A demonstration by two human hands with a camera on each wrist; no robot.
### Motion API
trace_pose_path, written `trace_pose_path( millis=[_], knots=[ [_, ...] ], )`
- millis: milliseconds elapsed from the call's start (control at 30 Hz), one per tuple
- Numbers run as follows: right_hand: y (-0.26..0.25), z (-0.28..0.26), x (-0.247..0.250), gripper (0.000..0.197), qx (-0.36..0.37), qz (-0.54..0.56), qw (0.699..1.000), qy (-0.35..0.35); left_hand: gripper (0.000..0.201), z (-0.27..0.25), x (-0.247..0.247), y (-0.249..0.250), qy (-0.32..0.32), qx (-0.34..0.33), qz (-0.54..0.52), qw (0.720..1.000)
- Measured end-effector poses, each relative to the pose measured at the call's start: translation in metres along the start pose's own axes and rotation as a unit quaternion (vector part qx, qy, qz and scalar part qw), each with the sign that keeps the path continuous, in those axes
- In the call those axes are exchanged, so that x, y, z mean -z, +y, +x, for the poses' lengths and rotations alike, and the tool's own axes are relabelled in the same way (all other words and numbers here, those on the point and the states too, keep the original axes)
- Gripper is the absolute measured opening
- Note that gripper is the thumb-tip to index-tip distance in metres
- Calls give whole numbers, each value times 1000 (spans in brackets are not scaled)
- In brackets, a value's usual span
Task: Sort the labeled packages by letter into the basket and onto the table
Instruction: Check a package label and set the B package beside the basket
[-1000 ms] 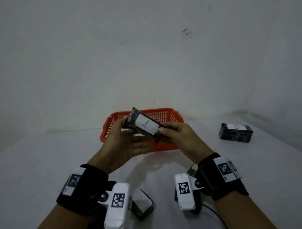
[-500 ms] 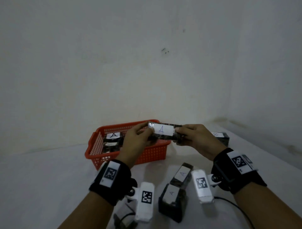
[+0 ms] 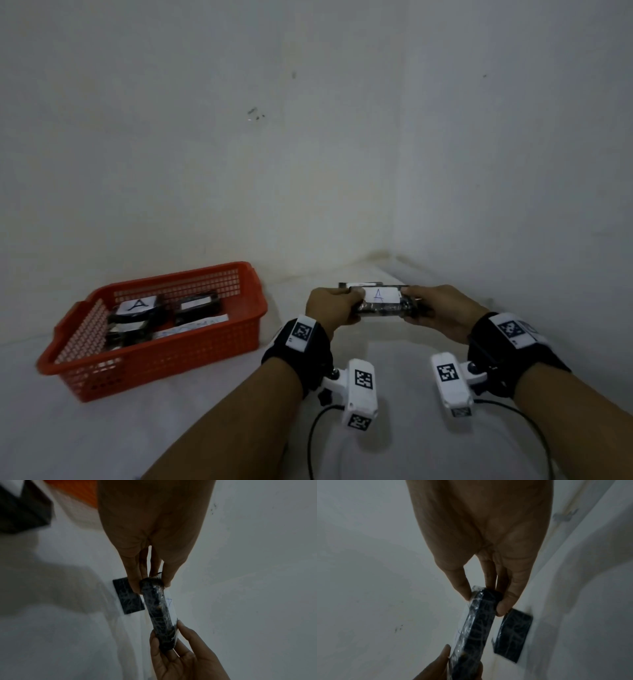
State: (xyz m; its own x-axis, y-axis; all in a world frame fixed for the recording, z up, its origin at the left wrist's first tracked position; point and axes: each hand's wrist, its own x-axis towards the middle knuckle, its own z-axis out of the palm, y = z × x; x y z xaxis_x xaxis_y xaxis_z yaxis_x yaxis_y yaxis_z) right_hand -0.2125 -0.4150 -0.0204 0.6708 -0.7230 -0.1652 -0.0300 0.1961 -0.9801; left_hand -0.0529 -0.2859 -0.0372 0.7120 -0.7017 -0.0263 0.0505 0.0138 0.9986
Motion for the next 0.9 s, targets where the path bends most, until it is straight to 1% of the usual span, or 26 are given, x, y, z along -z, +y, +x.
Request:
trace_pose_path(
  millis=[133, 267, 333, 400, 467, 533, 600, 633, 767, 900],
  knots=[
    [14, 22, 39, 24, -36, -25, 998, 48, 36, 21, -37, -22, -35, 35, 50, 998],
    [25, 45, 62, 27, -56, -85, 990, 96, 45, 42, -60, -37, -33, 55, 108, 992],
    [29, 60, 71, 35, -59, -137, 982, 120, 49, 52, -67, -43, -18, 45, 187, 981],
    [34, 73, 78, 41, -62, -172, 974, 134, 48, 58, -70, -46, 10, 26, 237, 971],
    [38, 84, 82, 45, -59, -184, 971, 138, 46, 62, -73, -46, -4, 13, 305, 952],
    [36, 84, 76, 42, -52, -193, 969, 143, 43, 68, -75, -47, -3, 15, 348, 937],
    [36, 88, 73, 32, -40, -196, 968, 153, 44, 70, -76, -48, 5, 20, 369, 929],
    [36, 90, 72, 32, -37, -205, 965, 160, 45, 72, -76, -49, 13, 24, 375, 927],
    [42, 102, 75, 38, -29, -269, 948, 171, 49, 78, -75, -55, 38, 37, 373, 926],
    [41, 100, 72, 37, -28, -279, 944, 174, 50, 79, -75, -52, 34, 36, 391, 919]
  ],
)
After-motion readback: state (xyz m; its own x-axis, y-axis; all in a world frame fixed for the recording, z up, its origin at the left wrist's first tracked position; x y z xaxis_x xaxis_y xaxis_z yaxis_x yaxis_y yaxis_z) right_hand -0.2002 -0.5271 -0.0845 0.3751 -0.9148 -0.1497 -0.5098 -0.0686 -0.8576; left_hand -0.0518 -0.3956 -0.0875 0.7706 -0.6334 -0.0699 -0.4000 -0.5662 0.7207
